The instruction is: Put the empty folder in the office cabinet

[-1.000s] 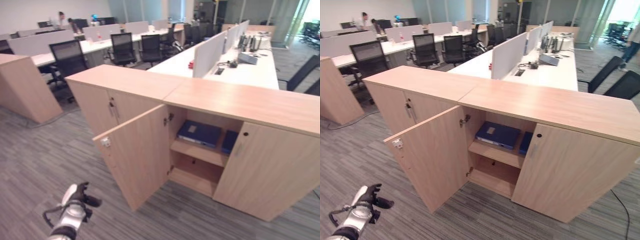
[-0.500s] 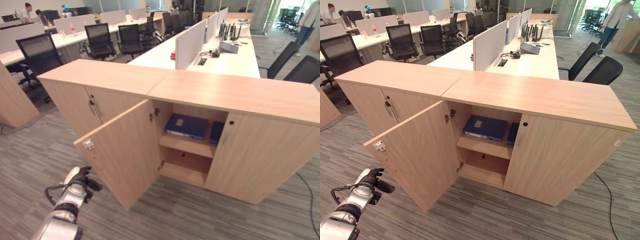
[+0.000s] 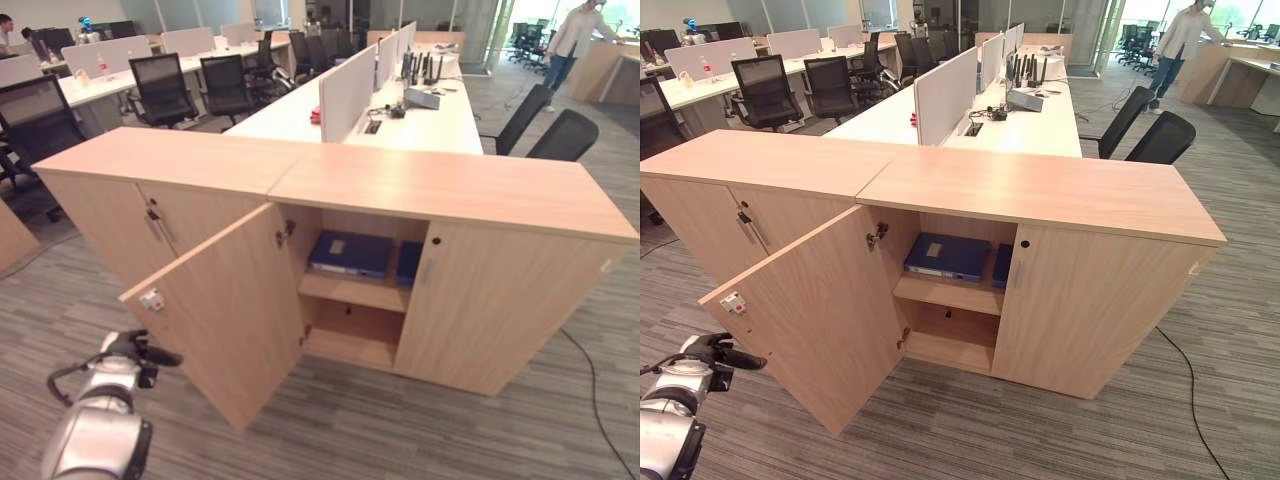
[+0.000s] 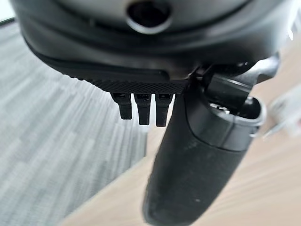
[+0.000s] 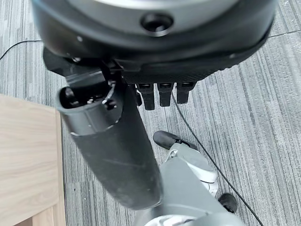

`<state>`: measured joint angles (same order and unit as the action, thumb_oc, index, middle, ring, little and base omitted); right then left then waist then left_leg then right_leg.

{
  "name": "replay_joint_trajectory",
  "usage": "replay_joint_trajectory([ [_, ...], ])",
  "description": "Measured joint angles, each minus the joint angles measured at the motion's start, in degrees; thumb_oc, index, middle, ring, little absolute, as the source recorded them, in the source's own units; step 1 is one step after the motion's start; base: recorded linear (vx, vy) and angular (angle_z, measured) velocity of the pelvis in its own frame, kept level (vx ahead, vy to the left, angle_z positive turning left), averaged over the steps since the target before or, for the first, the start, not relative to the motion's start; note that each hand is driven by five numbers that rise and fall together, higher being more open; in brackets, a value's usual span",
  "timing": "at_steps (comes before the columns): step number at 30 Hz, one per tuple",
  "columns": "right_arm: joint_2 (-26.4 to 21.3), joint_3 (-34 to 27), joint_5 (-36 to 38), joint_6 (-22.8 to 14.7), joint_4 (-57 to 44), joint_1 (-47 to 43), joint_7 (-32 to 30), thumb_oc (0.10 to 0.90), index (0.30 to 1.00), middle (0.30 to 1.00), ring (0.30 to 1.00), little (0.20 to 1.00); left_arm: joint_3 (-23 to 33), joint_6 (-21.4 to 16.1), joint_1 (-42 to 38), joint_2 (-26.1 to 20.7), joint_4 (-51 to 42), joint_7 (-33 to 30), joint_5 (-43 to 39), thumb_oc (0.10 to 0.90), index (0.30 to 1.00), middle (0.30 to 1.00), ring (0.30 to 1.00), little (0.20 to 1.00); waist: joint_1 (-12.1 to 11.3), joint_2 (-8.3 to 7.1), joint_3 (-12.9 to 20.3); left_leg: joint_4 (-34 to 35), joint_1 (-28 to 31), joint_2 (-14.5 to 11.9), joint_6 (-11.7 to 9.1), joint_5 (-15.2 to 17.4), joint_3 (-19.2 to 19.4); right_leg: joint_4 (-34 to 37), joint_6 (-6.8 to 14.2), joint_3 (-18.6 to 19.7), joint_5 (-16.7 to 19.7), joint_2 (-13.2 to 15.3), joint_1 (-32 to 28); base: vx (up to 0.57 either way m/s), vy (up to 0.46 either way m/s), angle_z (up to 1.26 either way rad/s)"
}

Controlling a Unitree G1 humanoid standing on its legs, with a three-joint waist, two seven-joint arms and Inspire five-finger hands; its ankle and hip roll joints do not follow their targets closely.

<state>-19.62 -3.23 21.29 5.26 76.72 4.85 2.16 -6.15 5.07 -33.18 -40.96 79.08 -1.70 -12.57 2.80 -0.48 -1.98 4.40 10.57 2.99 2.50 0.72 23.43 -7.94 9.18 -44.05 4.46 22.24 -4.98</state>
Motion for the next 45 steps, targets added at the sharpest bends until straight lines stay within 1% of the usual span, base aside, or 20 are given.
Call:
replay_joint_trajectory([
  [4, -0.32, -1.1, 0.23, 0.07, 0.11, 0.12, 0.59, 0.8, 0.9, 0.9, 0.9, 0.9, 3.58, 0.05, -0.01, -0.65, 0.79, 0.85, -3.45, 0.8, 0.9, 0.9, 0.9, 0.9, 0.03, -0.04, 0.02, 0.0, 0.46, -0.11, -0.14, 0.16, 0.76, -0.06, 0.0, 1.13, 0.0, -0.26, 0.22, -0.01, 0.014, -0.11],
  [14, -1.89, -3.18, 1.39, 0.35, 2.43, 0.17, 1.08, 0.8, 0.9, 0.9, 0.9, 0.9, 4.12, 0.05, -1.13, -0.66, -0.27, 0.94, -12.2, 0.8, 0.9, 0.9, 0.9, 0.9, 0.09, -0.16, 0.07, -0.01, 0.39, 0.0, -0.12, 0.16, 0.68, -0.19, -0.01, 1.09, 0.04, -0.07, 0.29, 0.0, 0.009, 0.0],
  [17, -1.92, -3.31, 1.39, 0.38, 2.57, -0.22, 1.07, 0.8, 0.9, 0.9, 0.9, 0.9, 4.13, -0.01, -1.21, 0.09, -3.04, 0.66, -14.5, 0.8, 0.9, 0.9, 0.9, 0.9, 0.05, -0.08, 0.02, -0.01, 0.37, 0.04, -0.06, 0.12, 0.32, -0.13, -0.09, 1.04, 0.11, -0.01, 0.09, -0.02, 0.017, 0.06],
  [19, -1.94, -3.41, 1.4, 0.5, 2.91, -0.17, 0.97, 0.8, 0.9, 0.9, 0.9, 0.9, 4.19, -0.11, -1.25, 2.48, -5.26, -1.93, -18.96, 0.8, 0.9, 0.9, 0.9, 0.9, -0.5, 0.16, -0.07, -0.05, 0.28, 0.14, -0.01, 0.08, -0.14, -0.12, -0.08, 0.73, 0.11, 0.09, -0.18, -0.02, 0.018, 0.14],
  [21, -1.93, -4.35, 1.41, 0.66, 2.87, -0.6, 0.82, 0.8, 0.9, 0.9, 0.9, 0.9, 4.2, -0.28, -0.58, 7.08, -8.77, -4.82, -23.41, 0.8, 0.9, 0.9, 0.9, 0.9, -2.14, 0.64, -0.08, -0.07, 0.25, 0.37, 0.06, 0.04, -0.69, -0.33, -0.07, 0.21, 0.1, 0.19, -0.51, -0.02, 0.013, 0.18],
  [24, -2.18, -5.2, 1.44, 1.14, 3.54, -0.79, 0.3, 0.8, 0.9, 0.9, 0.9, 0.9, 4.71, -3.35, 7.59, 13.29, -23.75, -7.31, -26.19, 0.8, 0.9, 0.9, 0.9, 0.9, -5.01, 1.33, -0.18, -0.07, -0.49, 1.14, 0.78, -0.43, -2.47, -0.94, -0.09, -1.27, 0.11, 1.21, -0.82, -0.02, 0.01, 0.33],
  [25, -2.01, -5.91, 1.49, 1.26, 3.98, -2.65, 0.14, 0.8, 0.9, 0.9, 0.9, 0.9, 3.82, -3.27, 10.25, 15.5, -27.86, -7.49, -27.53, 0.8, 0.9, 0.9, 0.9, 0.9, -5.03, 0.57, -0.6, -0.16, -0.4, 1.32, 0.87, -0.49, -2.76, -1.29, 0.23, -1.82, 0.04, 1.55, -1.12, -0.02, 0.011, 0.39],
  [27, -1.8, -6.71, 1.51, 1.29, 2.55, -2.32, -0.6, 0.8, 0.9, 0.9, 0.9, 0.9, 3.33, -5.35, 22.36, 21.36, -47.07, -10.11, -27.78, 0.8, 0.9, 0.9, 0.9, 0.9, -6.27, 0.9, -1.02, 0.13, -0.64, 2.07, 0.85, -0.19, -4.2, -1.74, 0.45, -2.45, 0.07, 2.8, -1.51, -0.03, -0.001, 0.36],
  [29, -1.03, -6.4, 1.52, 1.63, 2.66, -2.0, -0.84, 0.8, 0.9, 0.9, 0.9, 0.9, -2.26, -5.8, 30.35, 26.6, -57.28, -7.11, -30.24, 0.8, 0.9, 0.9, 0.9, 0.9, -8.06, 0.36, -1.14, 0.12, -0.65, 2.65, 1.26, -0.27, -5.06, -2.21, 0.53, -2.48, 0.1, 3.37, -1.83, -0.05, -0.031, 0.23],
  [30, -0.48, -5.65, 1.46, 1.6, 2.52, -2.79, -0.9, 0.8, 0.9, 0.9, 0.9, 0.9, -8.48, -6.32, 33.83, 26.42, -62.96, -6.99, -28.72, 0.8, 0.9, 0.9, 0.9, 0.9, -8.16, -0.15, -1.54, 0.1, -0.75, 2.67, 1.32, -0.26, -5.22, -2.17, 0.53, -2.48, 0.1, 3.53, -1.81, -0.03, -0.034, 0.05],
  [31, -0.08, -4.5, 1.43, 1.55, 2.85, -2.69, -0.89, 0.8, 0.9, 0.9, 0.9, 0.9, -15.84, -6.25, 34.93, 23.45, -67.35, -4.43, -26.51, 0.8, 0.9, 0.9, 0.9, 0.9, -8.38, -0.69, -1.84, 0.07, -0.85, 2.65, 1.3, -0.25, -5.31, -2.12, 0.54, -2.66, 0.11, 3.5, -1.8, -0.04, -0.036, 0.01],
  [32, 0.33, -4.33, 1.42, 1.23, 3.63, -3.36, -0.94, 0.8, 0.9, 0.9, 0.9, 0.9, -20.84, -4.61, 34.13, 21.22, -69.05, 1.21, -25.4, 0.8, 0.9, 0.9, 0.9, 0.9, -8.04, -1.01, -1.84, 0.09, -0.75, 2.61, 1.32, -0.24, -5.25, -2.12, 0.55, -2.59, 0.11, 3.43, -1.81, -0.05, -0.036, -0.02],
  [33, 0.58, -4.31, 1.42, 0.94, 4.13, -3.84, -1.0, 0.8, 0.9, 0.9, 0.9, 0.9, -22.82, -3.89, 33.29, 21.11, -69.03, 3.64, -25.12, 0.8, 0.9, 0.9, 0.9, 0.9, -7.48, -1.11, -1.84, 0.13, -0.59, 2.61, 1.36, -0.18, -5.25, -2.1, 0.56, -2.48, 0.11, 3.41, -1.87, -0.06, -0.031, -0.14],
  [34, 1.15, -2.99, 0.93, 0.49, 4.62, -5.12, -0.99, 0.8, 0.9, 0.9, 0.9, 0.9, -29.55, -1.96, 31.76, 21.75, -69.13, 8.86, -25.03, 0.8, 0.9, 0.9, 0.9, 0.9, -6.39, -1.36, -1.99, 0.15, -0.55, 2.51, 1.48, -0.1, -4.95, -1.94, 0.56, -2.14, 0.12, 3.25, -1.66, -0.06, -0.023, -0.18],
  [35, 1.52, -1.98, -0.84, 1.03, 5.21, -5.83, -0.96, 0.8, 0.9, 0.9, 0.9, 0.9, -37.95, 1.1, 31.27, 22.22, -70.83, 14.33, -25.01, 0.8, 0.9, 0.9, 0.9, 0.9, -4.15, -1.54, -2.16, 0.13, -0.57, 2.29, 1.61, -0.19, -4.75, -1.41, 0.5, -2.12, 0.16, 2.73, -1.59, -0.06, -0.036, -0.24],
  [37, 1.57, -0.54, -4.05, 1.39, 5.16, -5.9, -0.82, 0.8, 0.9, 0.9, 0.9, 0.9, -43.44, 2.94, 29.68, 19.88, -74.19, 18.72, -24.8, 0.8, 0.9, 0.9, 0.9, 0.9, -2.63, -1.39, -2.27, 0.01, -0.53, 1.76, 1.85, -0.34, -3.94, -0.85, 0.36, -1.98, 0.25, 2.12, -1.42, -0.03, -0.036, -0.19],
  [39, 1.29, 0.75, -8.3, 0.84, 4.48, -6.27, -0.64, 0.8, 0.9, 0.9, 0.9, 0.9, -43.47, 3.31, 28.14, 18.95, -75.02, 22.48, -24.87, 0.8, 0.9, 0.9, 0.9, 0.9, -1.28, -1.03, -2.19, 0.04, -0.28, 1.46, 1.56, -0.16, -3.51, -0.41, 0.36, -1.94, 0.22, 1.64, -1.55, 0.01, -0.035, -0.13],
  [42, 1.1, 1.46, -11.22, 0.56, 4.52, -7.05, -0.65, 0.8, 0.9, 0.9, 0.9, 0.9, -41.6, 3.34, 27.65, 19.65, -74.11, 22.39, -24.94, 0.8, 0.9, 0.9, 0.9, 0.9, -1.25, -0.81, -2.07, -0.03, -0.27, 1.25, 1.35, -0.03, -3.29, -0.2, 0.37, -1.77, 0.21, 1.32, -1.49, 0.01, -0.045, -0.06],
  [43, 0.94, 2.5, -14.4, 0.11, 4.48, -7.82, -0.4, 0.8, 0.9, 0.9, 0.9, 0.9, -38.59, 3.33, 27.34, 19.68, -73.89, 22.46, -25.31, 0.8, 0.9, 0.9, 0.9, 0.9, -1.43, -0.56, -1.94, -0.07, -0.23, 0.99, 1.12, 0.08, -2.95, -0.15, 0.38, -1.63, 0.12, 1.01, -1.43, 0.03, -0.035, -0.04],
  [45, 0.85, 2.54, -14.67, 0.05, 4.47, -7.8, -0.07, 0.8, 0.9, 0.9, 0.9, 0.9, -37.11, 3.32, 27.36, 18.93, -73.88, 22.55, -25.33, 0.8, 0.9, 0.9, 0.9, 0.9, -1.41, -0.34, -1.84, -0.07, -0.1, 0.91, 0.87, 0.23, -2.61, -0.15, 0.38, -1.49, 0.04, 1.0, -1.4, 0.03, -0.032, -0.07],
])
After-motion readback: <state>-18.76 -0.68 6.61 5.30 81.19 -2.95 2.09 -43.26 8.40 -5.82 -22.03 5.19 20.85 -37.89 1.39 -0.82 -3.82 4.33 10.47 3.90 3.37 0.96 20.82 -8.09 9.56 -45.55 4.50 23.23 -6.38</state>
